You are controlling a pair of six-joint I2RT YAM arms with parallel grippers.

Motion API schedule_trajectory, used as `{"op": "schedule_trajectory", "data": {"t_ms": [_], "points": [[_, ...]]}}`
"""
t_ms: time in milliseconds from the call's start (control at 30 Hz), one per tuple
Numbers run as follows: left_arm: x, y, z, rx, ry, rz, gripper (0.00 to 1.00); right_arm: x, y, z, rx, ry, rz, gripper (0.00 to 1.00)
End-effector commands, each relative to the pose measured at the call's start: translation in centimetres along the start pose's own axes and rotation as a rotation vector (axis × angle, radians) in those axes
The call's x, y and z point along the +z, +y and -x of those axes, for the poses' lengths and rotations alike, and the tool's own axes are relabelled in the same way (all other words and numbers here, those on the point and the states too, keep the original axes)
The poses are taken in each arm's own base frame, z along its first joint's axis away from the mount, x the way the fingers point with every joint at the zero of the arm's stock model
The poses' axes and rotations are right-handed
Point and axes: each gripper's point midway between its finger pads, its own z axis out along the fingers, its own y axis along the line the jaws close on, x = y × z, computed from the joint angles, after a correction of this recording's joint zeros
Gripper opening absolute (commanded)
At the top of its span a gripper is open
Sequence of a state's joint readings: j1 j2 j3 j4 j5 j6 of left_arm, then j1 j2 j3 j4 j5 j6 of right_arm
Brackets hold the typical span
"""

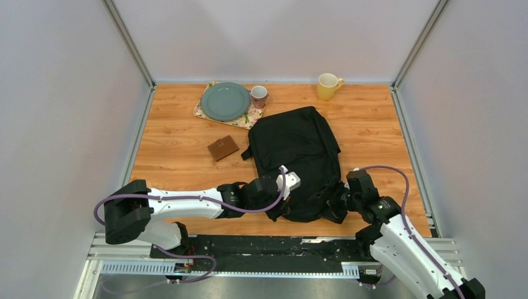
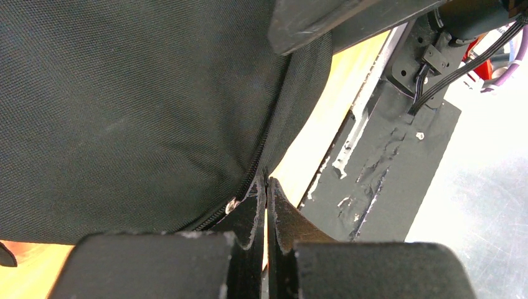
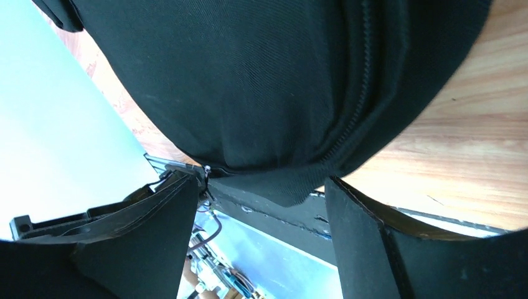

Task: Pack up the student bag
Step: Zip the student bag at the center of the board.

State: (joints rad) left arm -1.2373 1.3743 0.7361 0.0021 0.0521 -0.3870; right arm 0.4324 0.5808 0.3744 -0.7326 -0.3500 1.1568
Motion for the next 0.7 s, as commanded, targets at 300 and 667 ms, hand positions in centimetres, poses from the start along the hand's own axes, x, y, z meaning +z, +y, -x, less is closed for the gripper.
{"op": "schedule_trajectory", "data": {"t_ms": [300, 667], "points": [[-1.2, -2.1, 2.8, 0.038, -0.098, -0.094, 0.0, 4.0, 0.9, 2.3, 0.01, -0.043, -0.011, 0.37], [-3.5, 6.4, -1.5, 0.066, -0.016, 0.272, 0.0, 1.0, -0.8, 5.4, -0.168, -0.247, -0.138, 0.0]]}}
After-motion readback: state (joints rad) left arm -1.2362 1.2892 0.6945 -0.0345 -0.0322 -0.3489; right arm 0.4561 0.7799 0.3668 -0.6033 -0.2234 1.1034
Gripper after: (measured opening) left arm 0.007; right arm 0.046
